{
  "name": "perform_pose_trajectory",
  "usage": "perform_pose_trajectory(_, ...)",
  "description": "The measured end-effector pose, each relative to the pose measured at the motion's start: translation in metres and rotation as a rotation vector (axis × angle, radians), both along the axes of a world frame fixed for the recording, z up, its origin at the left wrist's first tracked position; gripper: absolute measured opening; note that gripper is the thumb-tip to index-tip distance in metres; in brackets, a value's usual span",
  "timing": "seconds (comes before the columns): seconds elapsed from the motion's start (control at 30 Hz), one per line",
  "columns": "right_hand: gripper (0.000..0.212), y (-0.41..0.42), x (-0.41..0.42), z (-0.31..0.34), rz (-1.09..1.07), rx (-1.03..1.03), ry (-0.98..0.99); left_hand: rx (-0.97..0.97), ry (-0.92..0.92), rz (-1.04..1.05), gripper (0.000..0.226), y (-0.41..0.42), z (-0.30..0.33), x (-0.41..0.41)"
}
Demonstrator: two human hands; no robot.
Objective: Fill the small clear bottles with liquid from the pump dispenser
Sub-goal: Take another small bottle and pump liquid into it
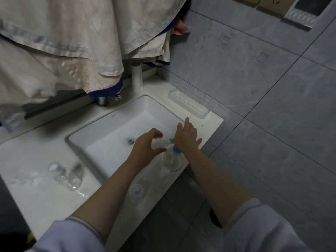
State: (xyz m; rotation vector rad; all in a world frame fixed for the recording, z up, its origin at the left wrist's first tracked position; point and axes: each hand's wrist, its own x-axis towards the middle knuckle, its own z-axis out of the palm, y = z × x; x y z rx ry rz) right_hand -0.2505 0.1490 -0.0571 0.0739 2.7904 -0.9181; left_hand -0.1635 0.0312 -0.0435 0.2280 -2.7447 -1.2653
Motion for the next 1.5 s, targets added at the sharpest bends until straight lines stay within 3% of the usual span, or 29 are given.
perform_pose_trajectory(0.23,0.055,-0.001,0.002,0.0,-0.01,0.007,0.006,-0.018,-0.04,-0.009,0.046,-0.002,-0.001,-0.004)
perform_pose_trajectory(0.47,0.055,-0.002,0.005,-0.001,-0.01,0.071,0.082,0.146,0.001,-0.006,0.043,-0.006,-0.002,0.005)
perform_pose_trajectory(0.57,0.055,-0.002,0.007,-0.003,-0.006,0.127,0.135,0.1,-0.047,-0.028,0.053,-0.003,0.004,0.003)
perform_pose_trajectory(0.63,0.056,-0.003,0.005,-0.002,0.011,0.167,0.153,0.062,-0.039,-0.018,0.047,-0.001,0.008,0.001)
perform_pose_trajectory(0.77,0.058,-0.003,0.003,0.002,0.031,0.208,0.215,0.087,-0.029,-0.044,0.043,0.0,0.011,0.004)
perform_pose_trajectory(0.93,0.06,-0.003,0.005,-0.005,-0.003,0.189,0.197,0.142,-0.04,-0.064,0.055,0.0,0.011,0.004)
perform_pose_trajectory(1.03,0.061,-0.004,0.006,-0.007,0.004,0.207,0.212,0.107,-0.027,-0.036,0.044,-0.002,0.009,0.005)
perform_pose_trajectory(1.2,0.061,-0.002,-0.002,-0.005,0.006,0.154,0.199,0.192,-0.056,-0.068,0.064,0.0,0.015,0.005)
perform_pose_trajectory(1.3,0.059,-0.002,-0.002,-0.008,-0.023,0.123,0.181,0.105,-0.043,-0.055,0.049,-0.001,0.014,0.005)
perform_pose_trajectory(1.5,0.059,-0.003,-0.002,-0.015,0.013,0.168,0.191,0.091,0.011,-0.047,0.047,-0.002,0.004,0.005)
